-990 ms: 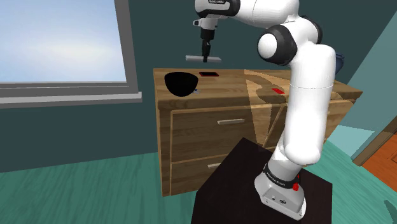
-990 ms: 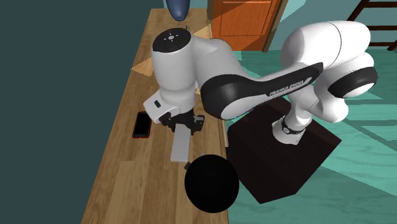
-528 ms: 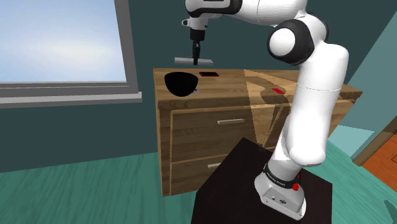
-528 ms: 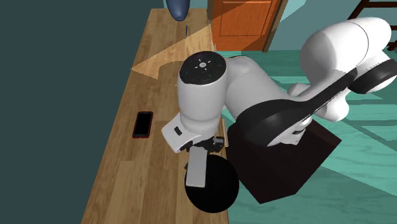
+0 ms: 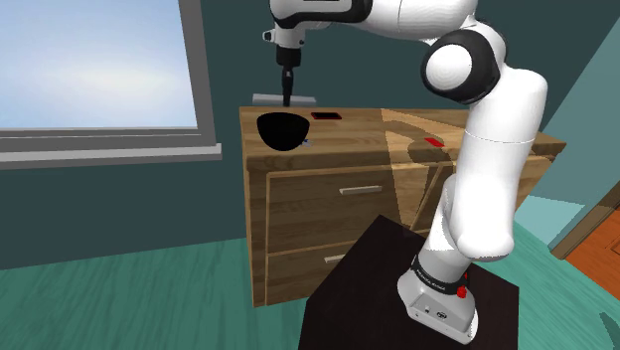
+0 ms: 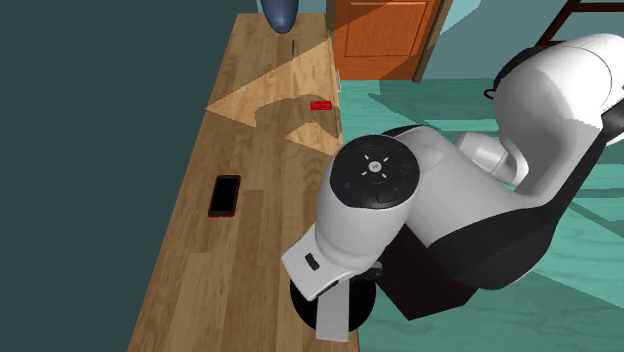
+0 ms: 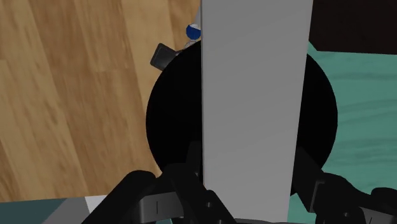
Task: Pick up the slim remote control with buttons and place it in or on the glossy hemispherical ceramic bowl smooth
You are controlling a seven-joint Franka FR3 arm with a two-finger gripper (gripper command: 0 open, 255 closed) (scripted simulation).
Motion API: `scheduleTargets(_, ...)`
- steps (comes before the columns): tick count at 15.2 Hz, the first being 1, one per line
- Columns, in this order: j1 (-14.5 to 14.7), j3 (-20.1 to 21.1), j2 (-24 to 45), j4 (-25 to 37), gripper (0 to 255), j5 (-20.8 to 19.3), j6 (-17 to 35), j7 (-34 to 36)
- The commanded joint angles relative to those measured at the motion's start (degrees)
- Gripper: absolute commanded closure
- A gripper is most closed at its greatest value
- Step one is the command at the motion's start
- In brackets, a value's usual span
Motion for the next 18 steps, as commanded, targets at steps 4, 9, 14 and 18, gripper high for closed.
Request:
scheduleTargets(4,0.4,0.2,-0.7,-4.7,255,-0.3,4.0,0.4)
scheduleTargets(9,0.6,0.3,-1.0,-8.8,255,-0.4,8.0,0.4)
scheduleTargets(14,0.7,0.3,-1.0,-10.7,255,-0.4,9.8,0.4)
scheduleTargets(18,0.7,0.3,-1.0,-10.7,255,-0.4,9.8,0.4)
